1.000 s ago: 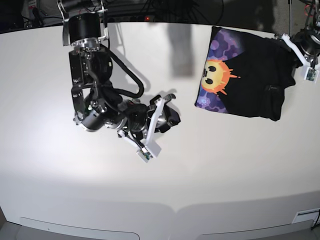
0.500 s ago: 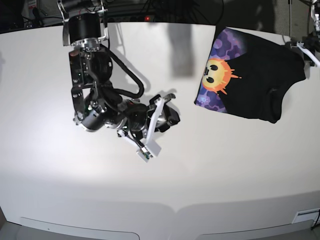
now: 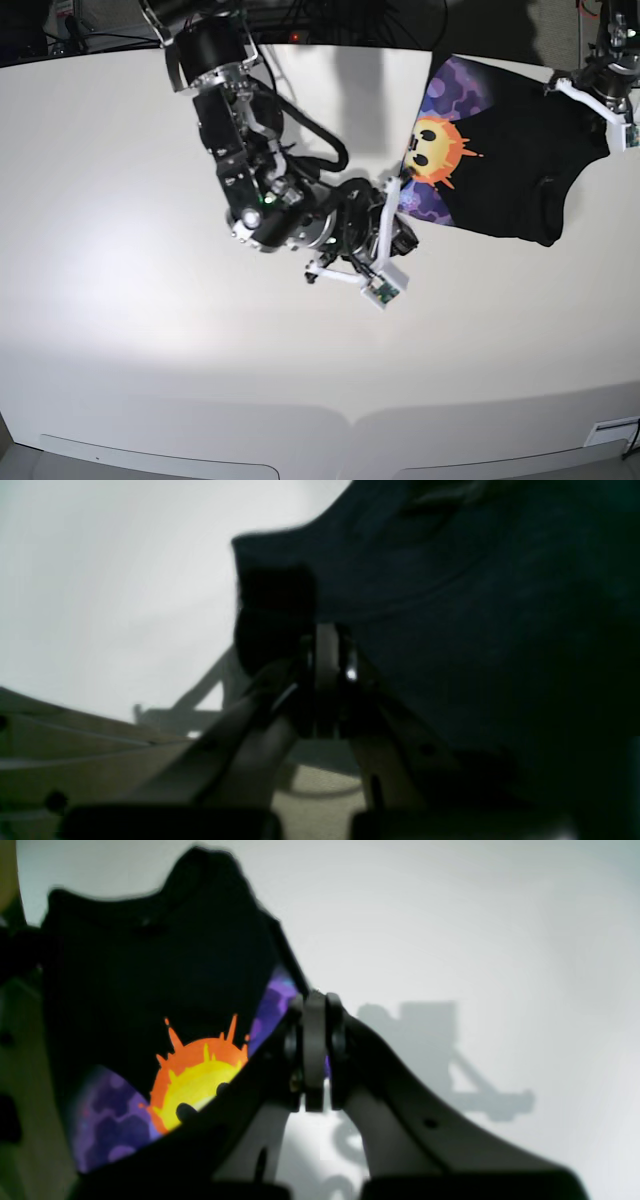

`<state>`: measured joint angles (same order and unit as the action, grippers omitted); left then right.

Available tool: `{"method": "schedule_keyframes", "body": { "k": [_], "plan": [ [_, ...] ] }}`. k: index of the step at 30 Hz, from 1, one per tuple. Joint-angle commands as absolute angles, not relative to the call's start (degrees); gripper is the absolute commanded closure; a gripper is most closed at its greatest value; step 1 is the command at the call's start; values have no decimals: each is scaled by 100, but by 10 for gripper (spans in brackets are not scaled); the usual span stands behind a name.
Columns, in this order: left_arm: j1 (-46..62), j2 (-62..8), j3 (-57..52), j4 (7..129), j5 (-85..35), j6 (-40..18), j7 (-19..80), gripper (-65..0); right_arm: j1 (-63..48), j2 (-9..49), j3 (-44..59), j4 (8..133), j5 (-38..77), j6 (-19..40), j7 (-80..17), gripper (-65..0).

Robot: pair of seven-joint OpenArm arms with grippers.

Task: Fold the T-shirt properly
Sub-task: 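Grasp the bundle with both grippers and rotate it on the table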

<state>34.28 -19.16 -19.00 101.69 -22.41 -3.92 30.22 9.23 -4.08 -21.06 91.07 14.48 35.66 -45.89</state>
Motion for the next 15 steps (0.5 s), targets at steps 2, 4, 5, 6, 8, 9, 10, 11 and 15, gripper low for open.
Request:
{"method": "schedule_keyframes", "body": {
  "k": [2,4,5,6,8,9,10,11,15],
  "plan": [
    [3256,-1970,-1946,9922,-2255,-425,2864,0,1050,-473,-2200,8742,1192,3570,-4101,0],
    [3017,-1973,-1946,9601,-2252,-604,2864,0,1085,-572,-2213,8193,886,3553,-3743,0],
    [2888,-1970,-1946,9448,-2255,-714,2862,0,1116,-622,-2213,7926,681,3551,-3612,0],
    [2746,-1970,-1946,9295,-2257,-823,2862,0,1153,-655,-2213,7688,460,3542,-3496,0],
    [2480,-1970,-1946,9021,-2257,-982,2862,0,1203,-683,-2193,7378,82,3332,-3376,0],
    [2353,-1970,-1946,8899,-2259,-1037,2864,0,1203,-681,-2171,7336,-38,3227,-3387,0],
    [2239,-1970,-1944,8785,-2259,-1109,2864,0,1197,-663,-2143,7336,-113,3205,-3422,0],
    [2126,-1968,-1944,8685,-2274,-1203,2860,0,1190,-637,-2121,7336,-115,3208,-3472,0],
    [1710,-1968,-1940,8361,-2519,-1682,2853,0,1142,-473,-2091,7349,-113,3208,-3741,0]
  ]
}}
